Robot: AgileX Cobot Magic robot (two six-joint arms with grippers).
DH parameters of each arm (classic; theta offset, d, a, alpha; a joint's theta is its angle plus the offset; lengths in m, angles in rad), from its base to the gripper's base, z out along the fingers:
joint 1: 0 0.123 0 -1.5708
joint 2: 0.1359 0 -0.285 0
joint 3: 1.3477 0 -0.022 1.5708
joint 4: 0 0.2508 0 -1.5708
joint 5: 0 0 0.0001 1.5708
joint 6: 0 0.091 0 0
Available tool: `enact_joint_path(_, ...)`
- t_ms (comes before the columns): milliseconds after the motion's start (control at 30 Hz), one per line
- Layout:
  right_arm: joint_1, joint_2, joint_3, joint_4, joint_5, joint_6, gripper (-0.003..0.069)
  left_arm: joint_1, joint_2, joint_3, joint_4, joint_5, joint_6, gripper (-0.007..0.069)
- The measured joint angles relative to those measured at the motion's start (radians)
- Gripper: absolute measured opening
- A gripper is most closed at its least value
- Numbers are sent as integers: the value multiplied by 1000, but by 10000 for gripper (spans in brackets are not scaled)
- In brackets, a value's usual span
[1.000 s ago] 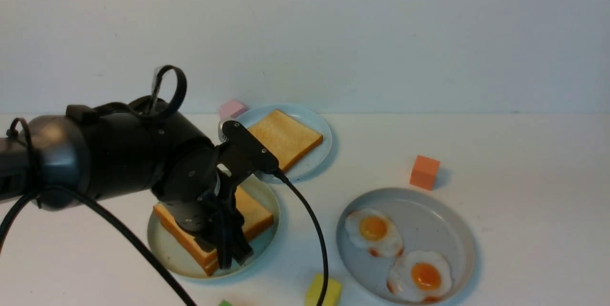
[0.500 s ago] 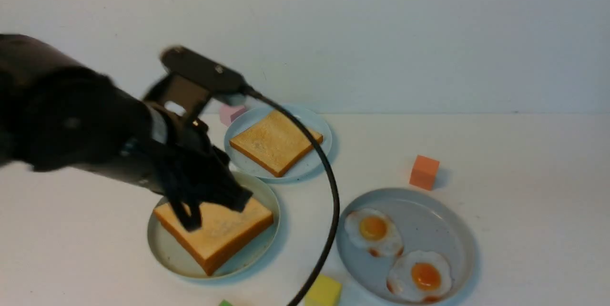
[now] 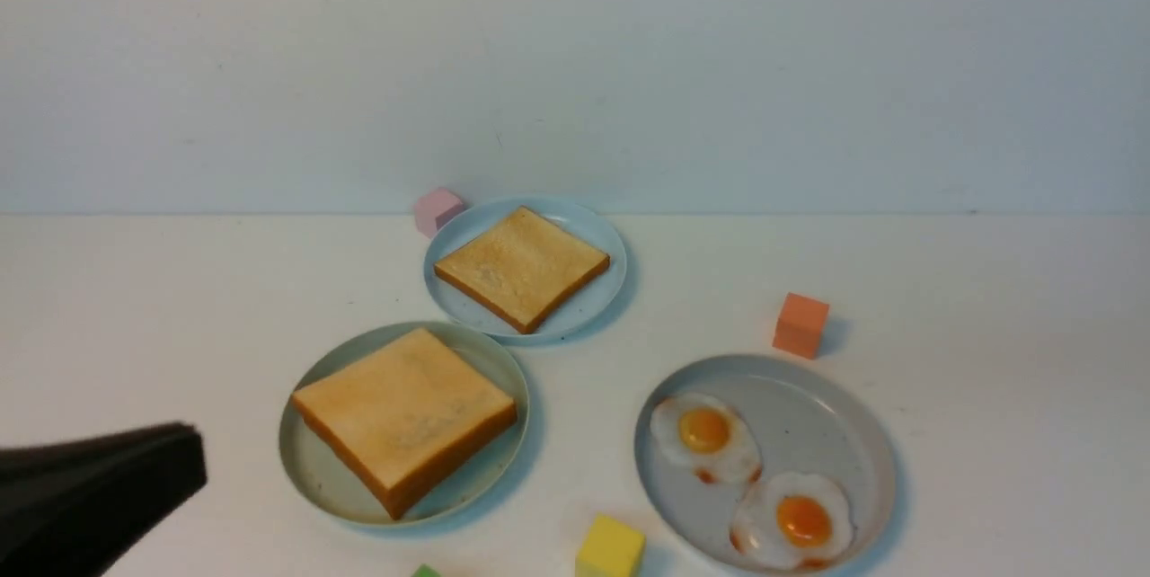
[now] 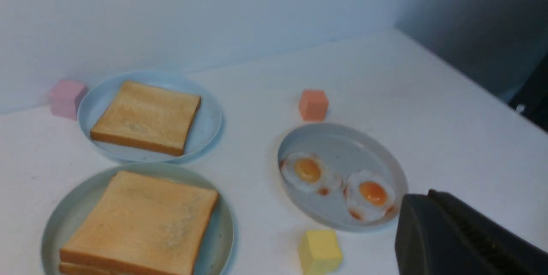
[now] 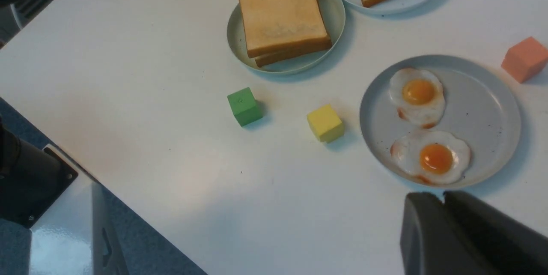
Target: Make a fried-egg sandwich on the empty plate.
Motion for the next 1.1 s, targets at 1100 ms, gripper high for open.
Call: enact_joint_path(1100, -634, -211, 395, 85, -340, -240, -6, 0, -291, 396, -12, -122, 1, -13)
